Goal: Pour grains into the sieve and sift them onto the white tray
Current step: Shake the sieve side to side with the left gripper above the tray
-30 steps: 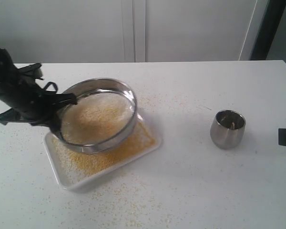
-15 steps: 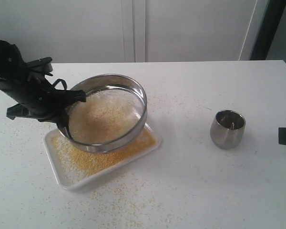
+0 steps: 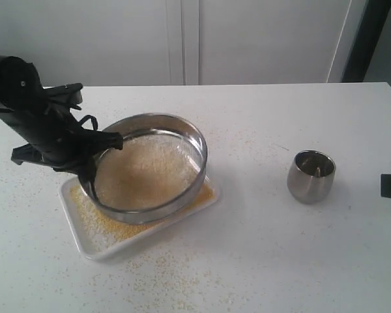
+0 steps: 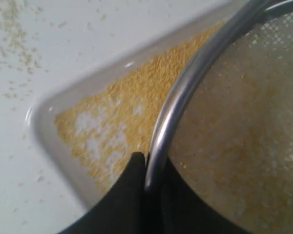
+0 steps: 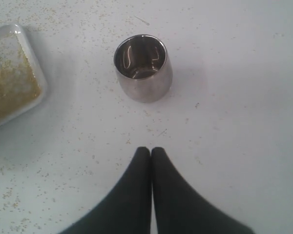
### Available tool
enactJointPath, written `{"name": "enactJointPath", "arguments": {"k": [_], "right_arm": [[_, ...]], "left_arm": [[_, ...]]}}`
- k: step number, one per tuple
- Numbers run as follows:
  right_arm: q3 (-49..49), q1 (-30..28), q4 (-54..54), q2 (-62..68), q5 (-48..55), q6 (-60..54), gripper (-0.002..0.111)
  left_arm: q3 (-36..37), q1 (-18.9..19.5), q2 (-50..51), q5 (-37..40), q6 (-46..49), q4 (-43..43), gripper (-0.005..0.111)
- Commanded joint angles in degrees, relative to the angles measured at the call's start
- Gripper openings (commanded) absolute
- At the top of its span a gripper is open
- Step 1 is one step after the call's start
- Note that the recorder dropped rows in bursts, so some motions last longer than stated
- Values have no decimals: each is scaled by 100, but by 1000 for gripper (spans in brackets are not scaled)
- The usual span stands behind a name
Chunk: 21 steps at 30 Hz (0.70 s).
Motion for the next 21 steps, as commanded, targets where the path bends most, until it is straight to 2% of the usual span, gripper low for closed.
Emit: {"name": "enactJointPath", "arguments": {"k": [1, 3, 4, 5, 6, 7, 8, 9, 10, 11, 12, 13, 15, 16, 17, 18, 21], "right_arm": [[27, 12, -28, -35, -18, 0, 0], [27, 12, -28, -35, -18, 0, 0], [27, 12, -28, -35, -18, 0, 0], [27, 12, -28, -35, -18, 0, 0], [27, 12, -28, -35, -18, 0, 0], [27, 12, -28, -35, -18, 0, 0], [27, 12, -28, -35, -31, 0, 0], [27, 12, -28, -35, -31, 0, 0], [27, 12, -28, -35, -21, 0, 0], [27, 12, -28, -35, -21, 0, 0], [27, 12, -28, -35, -21, 0, 0], [27, 12, -28, -35, -21, 0, 0], [27, 12, -28, -35, -21, 0, 0], [27, 12, -28, -35, -8, 0, 0], [27, 12, -28, -35, -8, 0, 0], [27, 12, -28, -35, -8, 0, 0], [27, 12, -28, -35, -8, 0, 0]], "left_arm": [[57, 461, -102, 531, -1195, 322, 0], [168, 369, -102, 81, -1153, -9, 0], [195, 38, -102, -439, -786, -156, 0], [175, -85, -102, -530, -627, -115, 0], [100, -116, -117, -306, -356, 161, 0], [67, -35, -131, -79, -416, 401, 0], [41, 283, -147, 437, -921, 785, 0], [41, 413, -147, 549, -1362, 772, 0], [68, 533, -136, 477, -1777, 389, 0], [103, 474, -136, 264, -1643, 161, 0], [142, 176, -136, -317, -1024, -117, 0], [116, -4, -136, -409, -749, -103, 0], [21, 149, -221, 128, -544, 263, 0], [21, 332, -265, 334, -840, 490, 0], [21, 556, -275, 503, -1310, 412, 0], [31, 586, -258, 521, -1448, 161, 0], [31, 112, -116, 39, -684, -172, 0]]}}
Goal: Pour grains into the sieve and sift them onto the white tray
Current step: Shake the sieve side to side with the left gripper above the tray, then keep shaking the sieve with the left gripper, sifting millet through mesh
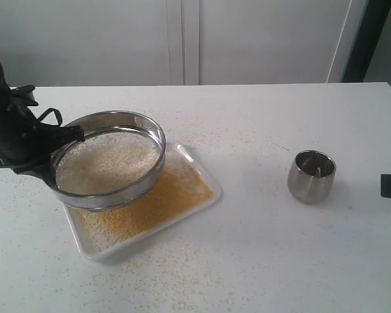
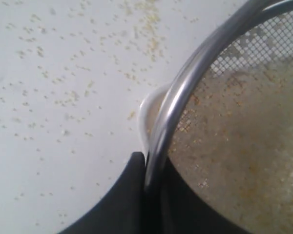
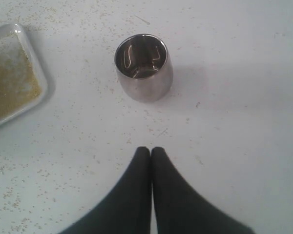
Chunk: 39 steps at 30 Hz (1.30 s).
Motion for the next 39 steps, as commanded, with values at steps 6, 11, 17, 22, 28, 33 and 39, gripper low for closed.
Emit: {"name": "enactJointPath", "arguments": {"k": [6, 11, 17, 22, 28, 33, 39], "right_arm": [[27, 12, -28, -35, -18, 0, 0], [27, 12, -28, -35, -18, 0, 0], [27, 12, -28, -35, -18, 0, 0], [27, 12, -28, -35, -19, 0, 0], [27, 12, -28, -35, -19, 0, 0], [27, 12, -28, -35, -19, 0, 0], [27, 12, -28, -35, -19, 0, 0]], "left_arm": [[-105, -105, -102, 226, 223, 257, 0], [45, -272, 24, -456, 7, -466, 0], [-55, -362, 22, -126, 393, 49, 0], [118, -435, 65, -981, -878, -525, 0], [-164, -643, 42, -287, 132, 250, 0], [-100, -327, -8, -254, -1168, 225, 0], [-189, -815, 94, -413, -349, 686, 0]]}}
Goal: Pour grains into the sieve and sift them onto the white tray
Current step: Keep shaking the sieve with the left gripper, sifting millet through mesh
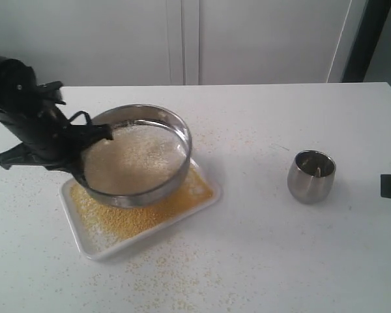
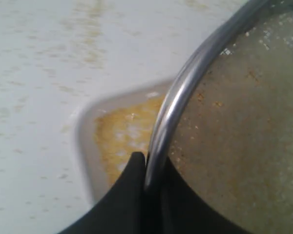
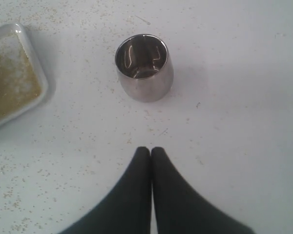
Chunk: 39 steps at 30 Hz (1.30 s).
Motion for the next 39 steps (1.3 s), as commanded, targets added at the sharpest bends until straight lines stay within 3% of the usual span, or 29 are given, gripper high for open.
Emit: {"name": "enactJointPath", "arguments": {"k": [1, 3, 5, 8, 11, 14, 17, 20, 23, 26, 29, 32, 34, 36, 39], "right_arm": [[27, 12, -28, -35, -19, 0, 0], [27, 12, -28, -35, -19, 0, 0], [27, 12, -28, -35, -9, 0, 0], [27, 12, -28, -35, -9, 0, 0], [27, 12, -28, -35, -9, 0, 0], [27, 12, -28, -35, -9, 0, 0], [27, 12, -28, -35, -9, 0, 0], [27, 12, -28, -35, -19, 0, 0], [27, 12, -28, -35, -19, 0, 0], [27, 12, -28, -35, -19, 0, 0], [27, 12, -28, -35, -19, 0, 0], [27, 12, -28, -35, -8, 0, 0], [27, 12, -28, -35, -19, 0, 0], [27, 12, -28, -35, -19, 0, 0], [27, 12, -28, -35, -8, 0, 0]], "left_arm": [[-109, -56, -110, 400, 221, 528, 0], [-109, 207, -145, 849, -371, 755, 0], [-4, 343, -145, 716, -1051, 554, 0], [201, -34, -64, -199, -503, 24, 0], [141, -269, -48, -217, -113, 218, 0], [5, 82, -124, 513, -381, 590, 0], [57, 334, -141, 477, -1186, 275, 0], [133, -26, -60, -127, -258, -265, 0], [2, -136, -51, 110, 393, -114, 0], [-142, 270, -51, 853, -73, 162, 0], [-103, 429, -31, 904, -724, -225, 0], [-9, 56, -12, 208, 318, -798, 0], [-87, -78, -31, 199, 765, -800, 0], [-173, 63, -68, 544, 771, -600, 0], [-210, 590, -114, 1099, 127, -423, 0]]}}
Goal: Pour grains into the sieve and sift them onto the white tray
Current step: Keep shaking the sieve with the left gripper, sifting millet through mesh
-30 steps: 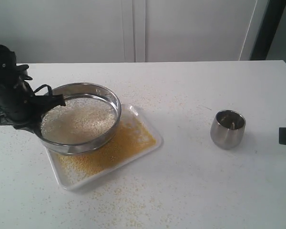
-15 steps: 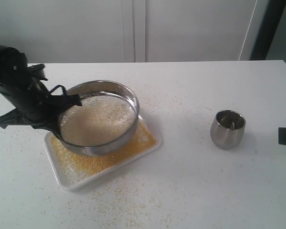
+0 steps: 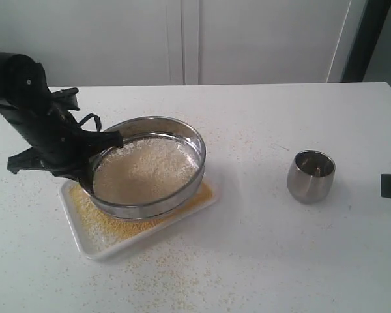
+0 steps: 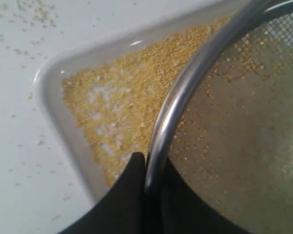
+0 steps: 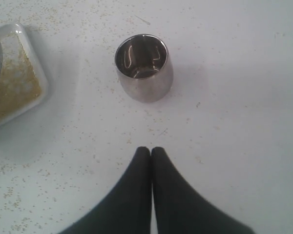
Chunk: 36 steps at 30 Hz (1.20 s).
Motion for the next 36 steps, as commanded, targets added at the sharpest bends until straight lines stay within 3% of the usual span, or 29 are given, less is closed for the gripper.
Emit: {"name": "enactJointPath", "arguments": {"k": [1, 4, 7, 11, 14, 19, 23, 25, 27, 29, 31, 36], "right_arm": [[27, 12, -28, -35, -8, 0, 0], [27, 12, -28, -35, -8, 0, 0], [27, 12, -28, -35, -19, 0, 0], [27, 12, -28, -35, -19, 0, 0], [27, 12, -28, -35, -19, 0, 0], [27, 12, -28, -35, -7, 0, 0], [27, 12, -28, -35, -7, 0, 0], [27, 12, -28, -35, -7, 0, 0], [27, 12, -28, -35, -7, 0, 0], [27, 12, -28, -35, -7, 0, 0], [27, 12, -28, -35, -21, 0, 0], [27, 12, -28, -35, -21, 0, 0]], "left_arm": [[-53, 662, -145, 611, -821, 37, 0], [174, 438, -134, 57, -247, -704, 0], [198, 83, -146, -145, 492, -808, 0], [133, 447, -260, 399, 129, -121, 0], [147, 626, -262, 376, -604, -311, 0], [186, 15, -247, -221, 143, -355, 0], [71, 401, -322, 262, -232, 328, 0], [109, 539, -311, 404, -655, 135, 0], [247, 359, -258, 93, -466, -244, 0], [334, -43, -152, -368, 84, -284, 0], [305, -191, -118, -518, 223, -122, 0], [154, 366, -277, 56, -149, 253, 0]]}}
